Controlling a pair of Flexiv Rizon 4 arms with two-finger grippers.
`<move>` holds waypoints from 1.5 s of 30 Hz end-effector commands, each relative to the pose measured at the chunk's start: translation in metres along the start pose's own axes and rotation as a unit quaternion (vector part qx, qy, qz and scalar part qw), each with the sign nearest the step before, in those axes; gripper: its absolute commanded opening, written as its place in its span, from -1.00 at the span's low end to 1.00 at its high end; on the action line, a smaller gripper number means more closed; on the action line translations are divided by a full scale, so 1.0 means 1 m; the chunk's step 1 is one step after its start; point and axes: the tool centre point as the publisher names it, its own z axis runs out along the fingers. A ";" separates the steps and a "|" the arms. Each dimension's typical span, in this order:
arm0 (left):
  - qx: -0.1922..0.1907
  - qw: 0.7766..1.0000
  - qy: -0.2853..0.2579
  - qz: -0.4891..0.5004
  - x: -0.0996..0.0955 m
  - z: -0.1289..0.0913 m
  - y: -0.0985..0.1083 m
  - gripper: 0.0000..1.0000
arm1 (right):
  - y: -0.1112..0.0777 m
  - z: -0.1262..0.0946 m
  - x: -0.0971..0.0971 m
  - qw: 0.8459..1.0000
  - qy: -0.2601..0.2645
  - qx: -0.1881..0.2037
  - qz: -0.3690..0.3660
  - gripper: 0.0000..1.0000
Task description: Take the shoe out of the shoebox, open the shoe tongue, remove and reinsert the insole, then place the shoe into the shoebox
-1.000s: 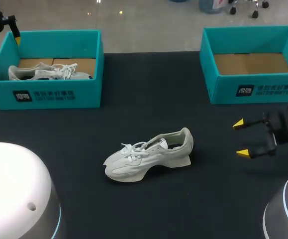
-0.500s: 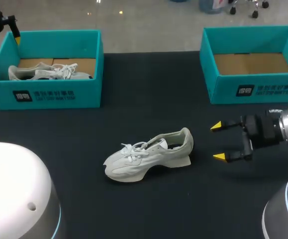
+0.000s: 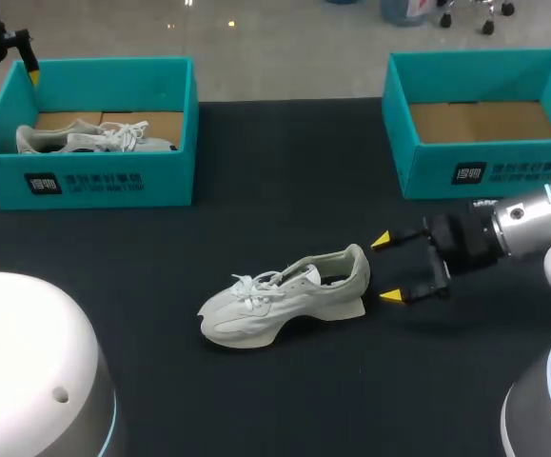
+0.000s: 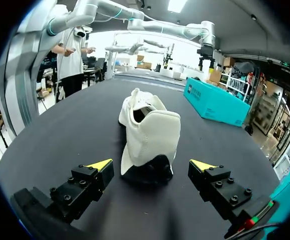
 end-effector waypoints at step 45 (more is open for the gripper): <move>0.000 1.000 0.001 0.001 0.000 0.000 0.000 1.00 | -0.010 0.068 0.010 0.998 0.056 -0.007 0.040 -1.00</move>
